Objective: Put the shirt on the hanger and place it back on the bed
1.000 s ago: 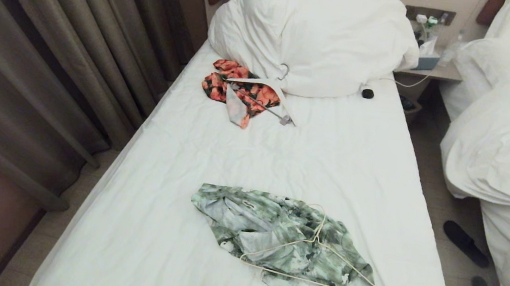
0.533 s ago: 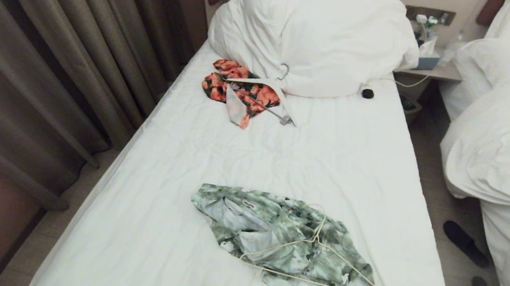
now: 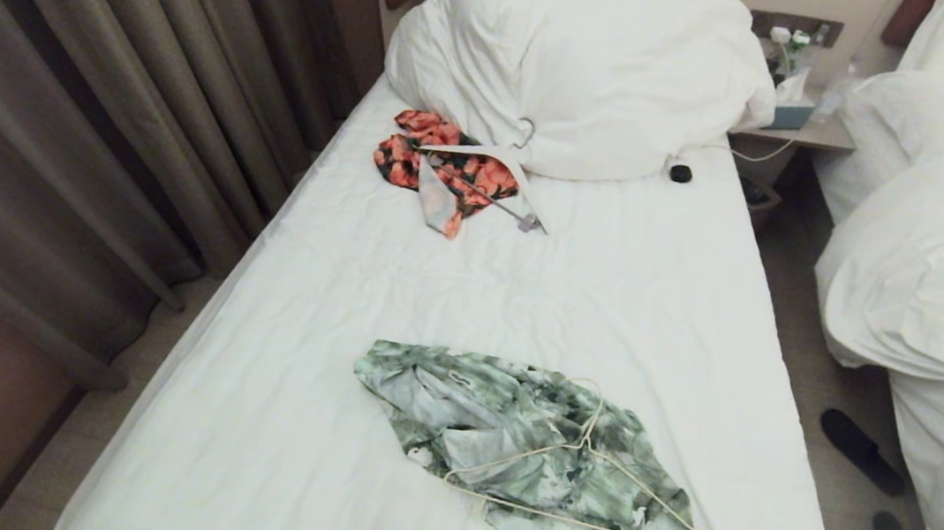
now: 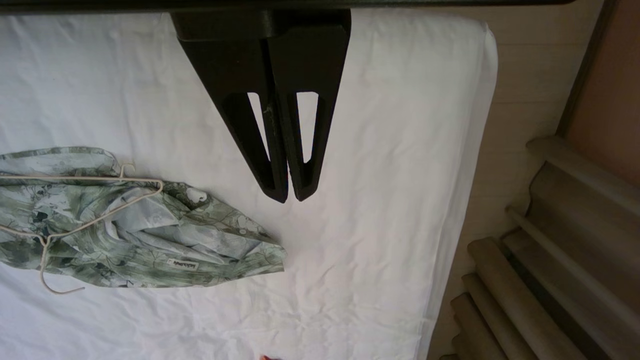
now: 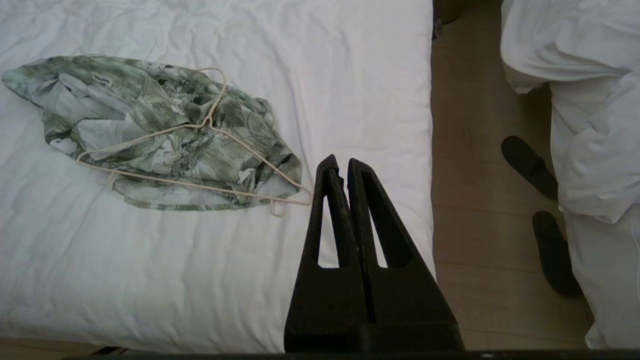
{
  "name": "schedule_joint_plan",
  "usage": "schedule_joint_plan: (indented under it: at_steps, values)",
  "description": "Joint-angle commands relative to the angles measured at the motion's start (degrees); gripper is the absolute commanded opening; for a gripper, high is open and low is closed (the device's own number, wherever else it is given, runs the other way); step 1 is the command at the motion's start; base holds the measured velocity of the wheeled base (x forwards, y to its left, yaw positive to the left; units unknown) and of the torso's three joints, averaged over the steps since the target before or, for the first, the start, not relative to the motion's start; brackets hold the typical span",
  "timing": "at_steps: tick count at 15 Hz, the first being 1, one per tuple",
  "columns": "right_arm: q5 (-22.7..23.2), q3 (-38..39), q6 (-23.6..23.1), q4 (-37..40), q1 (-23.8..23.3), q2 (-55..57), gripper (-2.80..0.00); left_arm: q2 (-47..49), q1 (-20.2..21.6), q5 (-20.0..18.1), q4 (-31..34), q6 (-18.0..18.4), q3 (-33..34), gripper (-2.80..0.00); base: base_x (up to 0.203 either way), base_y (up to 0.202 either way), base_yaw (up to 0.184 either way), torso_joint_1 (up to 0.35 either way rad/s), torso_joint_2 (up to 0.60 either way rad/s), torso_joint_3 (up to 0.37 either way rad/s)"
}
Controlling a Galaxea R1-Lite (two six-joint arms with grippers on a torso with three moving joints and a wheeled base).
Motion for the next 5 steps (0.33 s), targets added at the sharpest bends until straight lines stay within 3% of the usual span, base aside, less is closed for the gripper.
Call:
schedule_joint_plan:
  at_steps: [1, 5]
  values:
    - [0.0, 0.0, 0.1, 0.0, 0.0, 0.1, -2.8, 0.1, 0.0, 0.0, 0.0, 0.0, 0.0, -2.8, 0.0, 0.0, 0.0, 0.0, 0.0, 0.0]
    - [-0.2, 0.0, 0.1, 0.0, 0.0, 0.1, -2.8, 0.1, 0.0, 0.0, 0.0, 0.0, 0.0, -2.8, 0.0, 0.0, 0.0, 0.0, 0.0, 0.0]
